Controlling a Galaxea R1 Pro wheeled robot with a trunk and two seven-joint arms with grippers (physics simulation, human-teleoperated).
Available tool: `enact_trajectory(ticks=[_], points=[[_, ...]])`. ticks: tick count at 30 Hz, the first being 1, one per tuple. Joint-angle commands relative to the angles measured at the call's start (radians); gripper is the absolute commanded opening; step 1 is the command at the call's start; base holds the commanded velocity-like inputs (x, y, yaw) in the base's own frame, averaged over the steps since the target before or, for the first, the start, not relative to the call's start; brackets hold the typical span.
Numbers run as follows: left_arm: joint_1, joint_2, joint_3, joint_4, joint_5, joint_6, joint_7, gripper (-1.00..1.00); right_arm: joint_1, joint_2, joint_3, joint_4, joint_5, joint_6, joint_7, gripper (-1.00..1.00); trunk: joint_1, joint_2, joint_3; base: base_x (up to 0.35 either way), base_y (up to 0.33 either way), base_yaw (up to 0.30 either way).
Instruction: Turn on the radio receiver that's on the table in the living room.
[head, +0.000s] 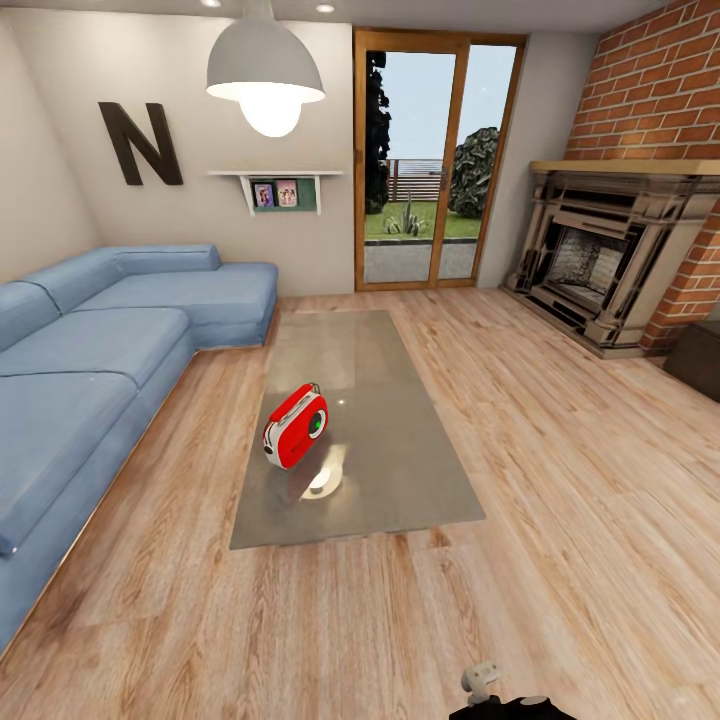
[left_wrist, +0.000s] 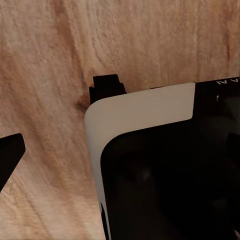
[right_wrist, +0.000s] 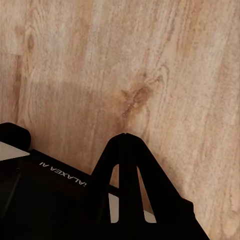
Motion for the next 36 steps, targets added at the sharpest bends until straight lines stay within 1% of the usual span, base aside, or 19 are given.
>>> enact_trajectory(ticks=[1,36], points=[[0.0,0.0,0.0,0.0,0.0,0.0,0.0,1.0,0.0,0.0,0.0,0.0,0.0,0.0,0.0,-1.0,0.0,0.0,0.0,0.0,0.0,0.0],[0.0,0.0,0.0,0.0,0.0,0.0,0.0,1.0,0.0,0.0,0.0,0.0,0.0,0.0,0.0,-1.0,0.0,0.0,0.0,0.0,0.0,0.0]])
